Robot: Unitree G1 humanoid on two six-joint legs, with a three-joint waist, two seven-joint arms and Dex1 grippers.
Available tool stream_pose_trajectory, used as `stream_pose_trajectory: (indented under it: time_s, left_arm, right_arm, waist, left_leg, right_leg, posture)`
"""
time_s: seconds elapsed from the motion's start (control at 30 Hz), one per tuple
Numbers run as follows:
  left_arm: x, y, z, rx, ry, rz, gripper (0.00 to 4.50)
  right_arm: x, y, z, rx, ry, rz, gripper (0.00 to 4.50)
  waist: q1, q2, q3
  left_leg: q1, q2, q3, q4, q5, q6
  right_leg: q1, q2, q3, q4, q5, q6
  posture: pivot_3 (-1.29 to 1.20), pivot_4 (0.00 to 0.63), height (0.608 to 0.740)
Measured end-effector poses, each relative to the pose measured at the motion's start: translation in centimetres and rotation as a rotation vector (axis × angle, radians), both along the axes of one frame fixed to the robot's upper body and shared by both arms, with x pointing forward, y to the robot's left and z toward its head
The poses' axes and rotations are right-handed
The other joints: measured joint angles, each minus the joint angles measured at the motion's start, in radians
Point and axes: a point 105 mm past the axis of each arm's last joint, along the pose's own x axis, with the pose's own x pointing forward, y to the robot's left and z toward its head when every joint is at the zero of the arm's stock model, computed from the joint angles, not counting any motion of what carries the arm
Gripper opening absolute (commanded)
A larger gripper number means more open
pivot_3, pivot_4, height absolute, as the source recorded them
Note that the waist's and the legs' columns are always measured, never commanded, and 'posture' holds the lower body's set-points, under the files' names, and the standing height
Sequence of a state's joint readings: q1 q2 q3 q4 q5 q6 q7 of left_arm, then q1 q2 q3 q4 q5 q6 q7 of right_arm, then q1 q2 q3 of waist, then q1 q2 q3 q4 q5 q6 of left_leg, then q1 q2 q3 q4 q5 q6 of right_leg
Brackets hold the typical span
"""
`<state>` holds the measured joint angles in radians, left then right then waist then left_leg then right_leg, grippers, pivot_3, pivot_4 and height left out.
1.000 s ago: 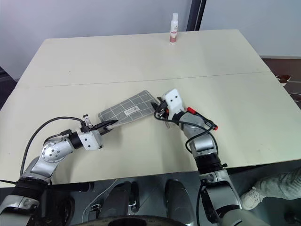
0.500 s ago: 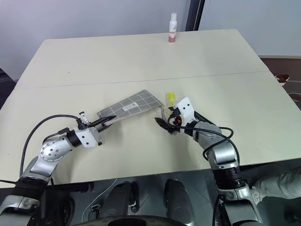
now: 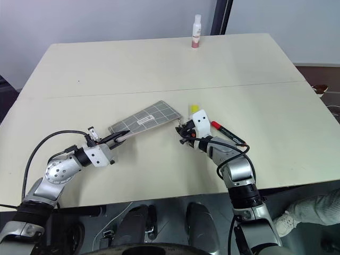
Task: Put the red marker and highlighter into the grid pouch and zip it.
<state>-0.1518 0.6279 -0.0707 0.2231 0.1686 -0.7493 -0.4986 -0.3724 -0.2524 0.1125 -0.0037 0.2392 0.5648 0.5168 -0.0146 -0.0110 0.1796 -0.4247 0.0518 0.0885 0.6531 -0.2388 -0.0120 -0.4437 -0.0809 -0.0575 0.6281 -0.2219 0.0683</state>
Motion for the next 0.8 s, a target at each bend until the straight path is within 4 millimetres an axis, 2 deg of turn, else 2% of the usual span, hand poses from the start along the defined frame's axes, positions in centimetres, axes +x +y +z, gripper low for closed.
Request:
stream_pose_trajectory:
  time_s: [0.1,0.2,0.33,0.57,0.8]
  left_arm:
    - [-0.1,0.0,-0.1,0.008,-0.003,0.0,0.0]
    - [0.0,-0.1,-0.2,0.003,-0.006,0.006,0.0]
    - [0.2,-0.5,-0.5,-0.002,-0.003,0.004,0.0]
    - [0.7,-1.0,-0.6,0.0,-0.021,0.003,0.0]
    - [1.9,-1.6,-0.3,0.015,-0.05,0.013,0.0]
  right_arm:
    - [0.0,0.2,0.1,0.002,-0.009,0.01,0.05]
    - [-0.3,0.8,0.8,-0.091,-0.085,0.103,0.05]
    - [-1.2,3.1,1.6,-0.176,-0.18,0.267,0.05]
    - [-1.0,6.1,3.6,-0.271,-0.352,0.442,0.05]
    - [-2.6,7.8,2.8,-0.358,-0.423,0.643,0.05]
  waist:
    - [0.001,0.0,0.0]
    - [0.001,0.0,0.0]
    - [0.001,0.0,0.0]
    - [0.003,0.0,0.0]
    - [0.003,0.0,0.0]
  left_leg:
    - [0.0,0.0,0.0,0.0,0.0,0.0]
    - [0.0,0.0,0.0,0.0,0.0,0.0]
    - [0.0,0.0,0.0,0.0,0.0,0.0]
    - [0.0,0.0,0.0,0.001,0.0,0.0]
    - [0.0,0.0,0.0,0.003,0.0,0.0]
  right_leg:
    - [0.0,0.0,0.0,0.0,0.0,0.001]
    - [0.0,0.0,0.0,0.0,0.0,0.0]
    - [0.0,0.0,0.0,0.0,0.0,0.001]
    - [0.0,0.001,0.0,0.001,0.001,0.002]
    - [0.001,0.0,0.0,0.002,0.001,0.002]
  posture:
    - [0.0,0.15,0.74]
    - [0.0,0.15,0.74]
    - [0.0,0.15,0.74]
    - [0.0,0.15,0.74]
    - [0.0,0.15,0.74]
